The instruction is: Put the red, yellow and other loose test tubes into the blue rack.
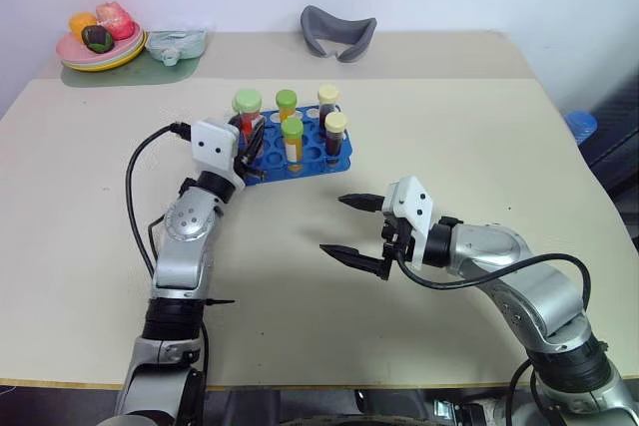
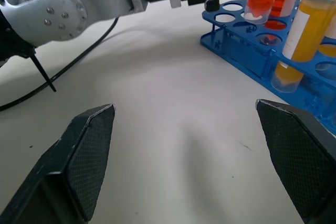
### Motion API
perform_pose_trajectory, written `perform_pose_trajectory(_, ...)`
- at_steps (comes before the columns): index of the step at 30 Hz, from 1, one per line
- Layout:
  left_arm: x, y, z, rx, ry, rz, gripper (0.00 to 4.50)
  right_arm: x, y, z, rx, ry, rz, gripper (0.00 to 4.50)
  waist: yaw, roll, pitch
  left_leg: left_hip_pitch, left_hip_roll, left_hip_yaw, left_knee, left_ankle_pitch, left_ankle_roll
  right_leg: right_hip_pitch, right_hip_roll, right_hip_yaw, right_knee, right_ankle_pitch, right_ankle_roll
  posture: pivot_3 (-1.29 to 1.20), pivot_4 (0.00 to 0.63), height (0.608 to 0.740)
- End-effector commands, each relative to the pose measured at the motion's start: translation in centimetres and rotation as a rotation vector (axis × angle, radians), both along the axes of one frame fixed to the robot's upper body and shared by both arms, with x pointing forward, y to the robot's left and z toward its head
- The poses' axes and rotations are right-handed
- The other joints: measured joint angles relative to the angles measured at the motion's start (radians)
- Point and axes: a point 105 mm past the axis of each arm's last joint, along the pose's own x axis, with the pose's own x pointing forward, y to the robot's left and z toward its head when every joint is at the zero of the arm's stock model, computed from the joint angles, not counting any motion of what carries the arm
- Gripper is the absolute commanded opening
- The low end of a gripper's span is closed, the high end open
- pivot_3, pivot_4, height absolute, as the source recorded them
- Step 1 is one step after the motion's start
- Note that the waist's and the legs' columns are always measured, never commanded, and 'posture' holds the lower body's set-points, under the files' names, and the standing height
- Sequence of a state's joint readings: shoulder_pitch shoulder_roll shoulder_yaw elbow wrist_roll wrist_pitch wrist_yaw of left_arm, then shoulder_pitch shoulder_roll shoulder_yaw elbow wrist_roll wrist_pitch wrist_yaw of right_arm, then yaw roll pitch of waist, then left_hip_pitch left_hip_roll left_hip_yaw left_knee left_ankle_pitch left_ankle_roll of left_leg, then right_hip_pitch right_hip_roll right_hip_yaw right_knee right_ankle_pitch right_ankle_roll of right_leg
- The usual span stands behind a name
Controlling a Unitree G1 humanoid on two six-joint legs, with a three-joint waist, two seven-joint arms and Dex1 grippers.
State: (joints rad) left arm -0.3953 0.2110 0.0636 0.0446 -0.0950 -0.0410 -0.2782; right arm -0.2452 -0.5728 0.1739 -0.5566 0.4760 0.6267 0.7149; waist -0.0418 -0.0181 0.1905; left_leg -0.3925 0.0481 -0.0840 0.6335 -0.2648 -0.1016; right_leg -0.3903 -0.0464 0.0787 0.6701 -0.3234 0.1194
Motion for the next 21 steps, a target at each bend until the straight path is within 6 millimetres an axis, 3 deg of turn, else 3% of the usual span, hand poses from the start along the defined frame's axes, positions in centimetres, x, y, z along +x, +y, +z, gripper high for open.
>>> perform_pose_trajectory(1, 0.1, 0.3, 0.2, 0.001, -0.034, 0.012, 0.81, -0.6, 0.1, 1.1, 0.024, -0.044, 0.001, 4.40, 0.000, 0.000, 0.000, 0.000, 0.000, 0.000, 0.000, 0.000, 0.000, 0.000, 0.000, 0.000, 0.000, 0.000, 0.000, 0.00, 0.150, 0.740)
perform_pose_trajectory(21, -1.2, 0.0, -0.7, -0.055, 0.020, -0.021, 0.81, -0.7, 0.3, 0.9, 0.035, -0.036, 0.002, 4.40, -0.001, 0.001, -0.001, 0.001, 0.000, 0.000, 0.000, 0.000, 0.000, 0.001, 0.000, 0.000, 0.000, 0.000, 0.000, 0.00, 0.150, 0.740)
